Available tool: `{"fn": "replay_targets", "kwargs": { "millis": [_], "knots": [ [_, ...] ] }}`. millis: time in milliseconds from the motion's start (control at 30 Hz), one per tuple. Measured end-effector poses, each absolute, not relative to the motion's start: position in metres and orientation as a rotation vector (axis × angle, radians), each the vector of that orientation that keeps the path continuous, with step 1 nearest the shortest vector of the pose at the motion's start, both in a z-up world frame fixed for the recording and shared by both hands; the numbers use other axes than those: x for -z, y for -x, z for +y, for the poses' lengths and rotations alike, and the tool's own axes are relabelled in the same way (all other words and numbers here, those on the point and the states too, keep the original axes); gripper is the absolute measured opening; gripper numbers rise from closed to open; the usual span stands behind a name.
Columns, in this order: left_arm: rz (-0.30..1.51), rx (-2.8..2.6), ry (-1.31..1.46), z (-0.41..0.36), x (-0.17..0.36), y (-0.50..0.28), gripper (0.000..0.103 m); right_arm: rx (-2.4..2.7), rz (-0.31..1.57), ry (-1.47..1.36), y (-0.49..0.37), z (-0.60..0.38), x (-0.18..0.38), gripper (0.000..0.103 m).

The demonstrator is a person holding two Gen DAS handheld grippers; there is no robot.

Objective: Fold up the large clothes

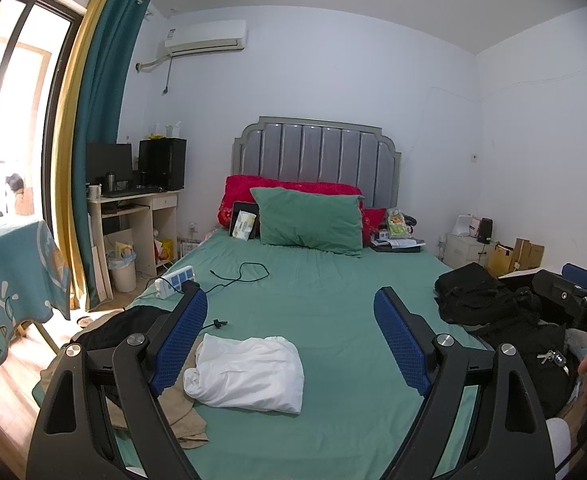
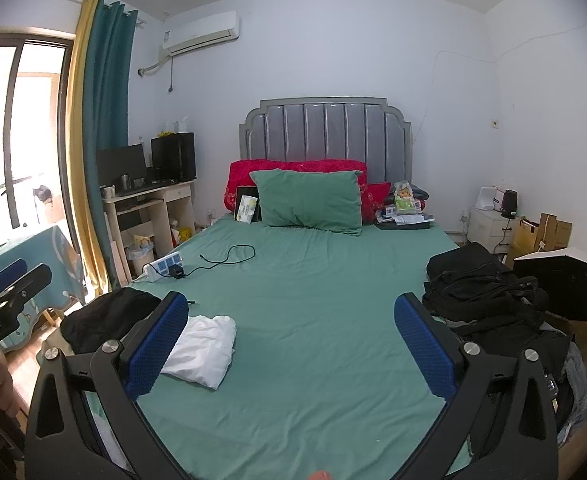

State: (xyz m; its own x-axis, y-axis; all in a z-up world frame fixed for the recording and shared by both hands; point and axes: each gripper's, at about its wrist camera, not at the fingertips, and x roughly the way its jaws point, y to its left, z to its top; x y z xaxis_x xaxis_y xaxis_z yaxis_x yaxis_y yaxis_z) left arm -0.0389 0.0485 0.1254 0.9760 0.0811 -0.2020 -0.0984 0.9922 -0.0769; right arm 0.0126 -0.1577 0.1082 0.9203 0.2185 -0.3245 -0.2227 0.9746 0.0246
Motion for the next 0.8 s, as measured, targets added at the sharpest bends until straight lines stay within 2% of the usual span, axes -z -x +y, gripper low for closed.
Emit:
{"fn": "replay_targets", "kwargs": {
  "millis": [800],
  "knots": [
    [0.218, -0.096, 0.088, 0.049, -0.1198, 0.0363, 0.088, -0.223, 0.343, 0.025, -0.0129, -0.1533, -0.1032, 0.102]
  ]
}}
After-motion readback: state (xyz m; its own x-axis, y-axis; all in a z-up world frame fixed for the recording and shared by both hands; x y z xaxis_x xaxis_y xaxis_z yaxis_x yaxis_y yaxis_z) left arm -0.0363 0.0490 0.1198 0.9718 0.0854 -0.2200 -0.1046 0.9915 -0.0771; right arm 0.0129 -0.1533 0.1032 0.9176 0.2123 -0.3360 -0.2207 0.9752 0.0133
